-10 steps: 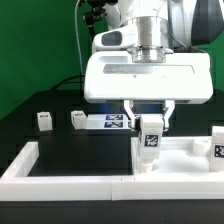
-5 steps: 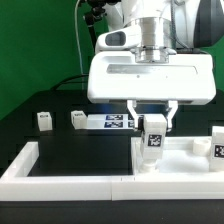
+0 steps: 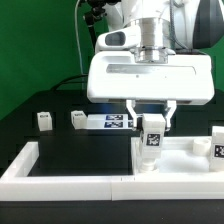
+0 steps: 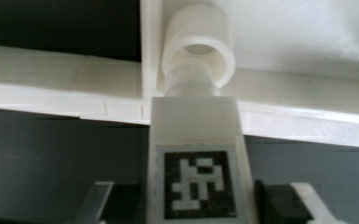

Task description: Assemble square table

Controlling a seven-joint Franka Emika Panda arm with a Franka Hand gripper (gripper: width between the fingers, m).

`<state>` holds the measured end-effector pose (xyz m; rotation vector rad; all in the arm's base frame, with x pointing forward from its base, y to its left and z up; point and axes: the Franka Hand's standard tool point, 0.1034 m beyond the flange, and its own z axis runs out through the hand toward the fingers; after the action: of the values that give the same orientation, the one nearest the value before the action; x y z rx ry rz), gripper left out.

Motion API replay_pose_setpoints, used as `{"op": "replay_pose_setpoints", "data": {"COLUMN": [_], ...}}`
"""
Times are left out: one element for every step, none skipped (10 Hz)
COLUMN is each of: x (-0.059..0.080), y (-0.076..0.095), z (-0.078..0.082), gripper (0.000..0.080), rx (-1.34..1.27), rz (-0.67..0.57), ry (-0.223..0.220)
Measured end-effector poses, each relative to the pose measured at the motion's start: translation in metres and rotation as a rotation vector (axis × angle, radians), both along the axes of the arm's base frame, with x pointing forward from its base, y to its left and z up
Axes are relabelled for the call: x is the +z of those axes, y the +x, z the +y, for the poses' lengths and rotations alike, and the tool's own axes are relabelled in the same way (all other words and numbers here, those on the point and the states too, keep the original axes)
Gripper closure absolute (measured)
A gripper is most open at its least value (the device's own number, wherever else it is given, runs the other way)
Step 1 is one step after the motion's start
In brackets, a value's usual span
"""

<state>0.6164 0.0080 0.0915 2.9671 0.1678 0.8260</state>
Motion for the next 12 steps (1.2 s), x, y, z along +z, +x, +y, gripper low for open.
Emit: {"op": "replay_pose_setpoints", "data": {"x": [0.000, 0.000, 0.000, -0.003, -0.008, -0.009, -0.010, -0.011, -0.012, -0.012, -0.012, -0.012], "y": [0.000, -0.001, -0.001, -0.002, -0.004, -0.005, -0.004, -0.004, -0.004, -0.004, -0.005, -0.005], "z": [0.000, 0.000, 0.000, 0.001, 0.003, 0.004, 0.004, 0.003, 0.003, 0.003, 0.003, 0.003], "gripper": [0.0511, 0.0511, 0.0511, 0.0511, 0.0511, 0.0511, 0.0511, 0.0511, 0.0511, 0.0511, 0.0449, 0.0449], "rx": [0.001, 0.001, 0.001, 0.002, 0.004, 0.005, 0.006, 0.004, 0.005, 0.005, 0.004, 0.004], "rz": [0.001, 0.002, 0.003, 0.007, 0.014, 0.017, 0.015, 0.019, 0.020, 0.020, 0.020, 0.021], "ry": [0.000, 0.001, 0.001, 0.001, 0.001, 0.002, 0.001, 0.001, 0.002, 0.002, 0.002, 0.002]}}
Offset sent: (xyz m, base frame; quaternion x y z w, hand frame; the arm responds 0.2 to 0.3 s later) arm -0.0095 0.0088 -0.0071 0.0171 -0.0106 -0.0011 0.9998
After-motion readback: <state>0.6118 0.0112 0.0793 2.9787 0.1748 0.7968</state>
